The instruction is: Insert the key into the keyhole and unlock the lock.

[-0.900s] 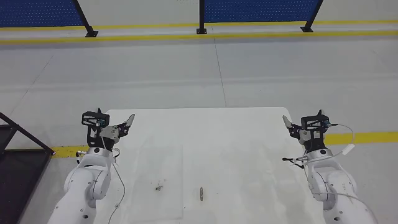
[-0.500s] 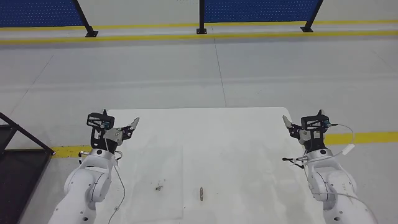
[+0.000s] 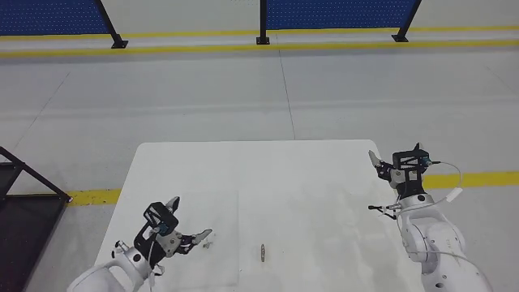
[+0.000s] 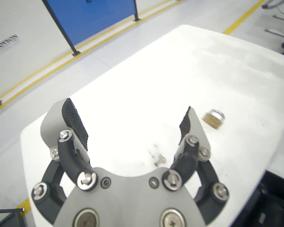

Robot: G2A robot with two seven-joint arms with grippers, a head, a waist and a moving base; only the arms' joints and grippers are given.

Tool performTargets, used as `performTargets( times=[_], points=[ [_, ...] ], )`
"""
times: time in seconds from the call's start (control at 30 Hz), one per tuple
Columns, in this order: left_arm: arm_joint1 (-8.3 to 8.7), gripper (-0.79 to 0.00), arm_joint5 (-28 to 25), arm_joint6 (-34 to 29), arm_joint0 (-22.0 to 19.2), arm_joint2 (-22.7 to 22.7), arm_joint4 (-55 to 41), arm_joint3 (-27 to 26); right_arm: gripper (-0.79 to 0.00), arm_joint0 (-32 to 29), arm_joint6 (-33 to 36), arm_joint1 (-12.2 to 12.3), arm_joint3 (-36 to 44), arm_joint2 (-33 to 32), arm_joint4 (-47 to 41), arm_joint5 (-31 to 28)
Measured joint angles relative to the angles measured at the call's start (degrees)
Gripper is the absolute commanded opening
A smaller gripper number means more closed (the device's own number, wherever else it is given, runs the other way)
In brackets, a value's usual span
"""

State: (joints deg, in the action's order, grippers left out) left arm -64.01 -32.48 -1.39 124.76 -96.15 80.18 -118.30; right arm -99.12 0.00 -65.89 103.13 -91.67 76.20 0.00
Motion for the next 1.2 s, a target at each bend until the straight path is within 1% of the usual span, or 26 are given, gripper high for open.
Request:
performTargets(
  times=[0.07,0.1,0.13,0.23,0.27,0.33,0.37,0.4,0.47,0.5,0.53,0.6,0.63,0.73,0.83,0.9,1.0,1.1,1.2],
  points=[
    [0.04,0.000,-1.7,-2.7,1.4,1.4,-0.6,0.1,0.000,0.0,0.0,0.0,0.0,0.0,0.0,0.0],
    [0.02,0.000,-1.6,-4.0,1.6,1.9,-0.9,0.1,0.000,0.0,0.0,0.0,0.0,0.0,0.0,0.0],
    [-0.05,0.000,-0.3,-5.6,1.9,2.8,-0.8,0.2,0.000,0.0,0.0,0.0,0.0,0.0,0.0,0.0],
    [-0.28,-0.043,3.0,-9.2,1.7,5.4,-0.6,0.9,0.000,0.0,0.0,0.0,0.0,0.0,0.0,0.0],
    [-0.35,-0.071,4.1,-10.2,1.4,6.2,-0.3,1.2,0.000,0.0,0.0,0.0,0.0,0.0,0.0,0.0],
    [-0.58,-0.194,6.7,-12.1,0.7,8.2,-0.4,2.1,0.000,0.0,0.0,0.0,0.0,0.0,0.0,0.0],
    [-0.66,-0.240,7.7,-13.0,0.3,9.0,-0.5,2.6,0.000,0.0,0.0,0.0,0.0,0.0,0.0,0.0],
    [-0.73,-0.243,8.7,-13.9,-0.2,9.7,-0.4,3.1,0.000,0.0,0.0,0.0,0.0,0.0,0.0,0.0],
    [-0.83,-0.302,9.3,-16.3,-1.7,11.4,-0.5,4.5,0.000,0.0,0.0,0.0,0.0,0.0,0.0,0.0],
    [-0.89,-0.388,9.7,-17.2,-2.5,11.8,-0.6,5.2,0.000,0.0,0.0,0.0,0.0,0.0,0.0,0.0],
    [-0.99,-0.416,10.9,-18.3,-3.6,12.4,-0.8,6.2,0.000,0.0,0.0,0.0,0.0,0.0,0.0,0.0],
    [-1.13,-0.434,12.5,-20.2,-5.3,13.6,-1.1,7.5,0.000,0.0,0.0,0.0,0.0,0.0,0.0,0.0],
    [-1.21,-0.462,13.4,-21.6,-6.4,14.2,-0.9,8.3,0.000,0.0,0.0,0.0,0.0,0.0,0.0,0.0],
    [-1.42,-0.449,15.5,-23.6,-8.2,16.1,-0.4,9.5,0.000,0.0,0.0,0.0,0.0,0.0,0.0,0.0],
    [-1.58,-0.428,18.4,-24.5,-8.9,17.4,1.2,10.1,0.000,0.0,0.0,0.0,0.0,0.0,0.0,0.0],
    [-1.65,-0.443,19.6,-24.6,-9.1,18.0,1.9,10.4,0.000,0.0,0.0,0.0,0.0,0.0,0.0,0.0],
    [-1.69,-0.431,20.5,-24.8,-9.2,18.6,2.3,10.8,0.000,0.0,0.0,0.0,0.0,0.0,0.0,0.0],
    [-1.67,-0.459,21.4,-24.5,-8.9,18.9,3.1,10.8,0.000,0.0,0.0,0.0,0.0,0.0,0.0,0.0],
    [-1.60,-0.462,21.7,-24.3,-8.7,18.8,3.3,11.1,0.000,0.0,0.0,0.0,0.0,0.0,0.0,0.0]
  ],
)
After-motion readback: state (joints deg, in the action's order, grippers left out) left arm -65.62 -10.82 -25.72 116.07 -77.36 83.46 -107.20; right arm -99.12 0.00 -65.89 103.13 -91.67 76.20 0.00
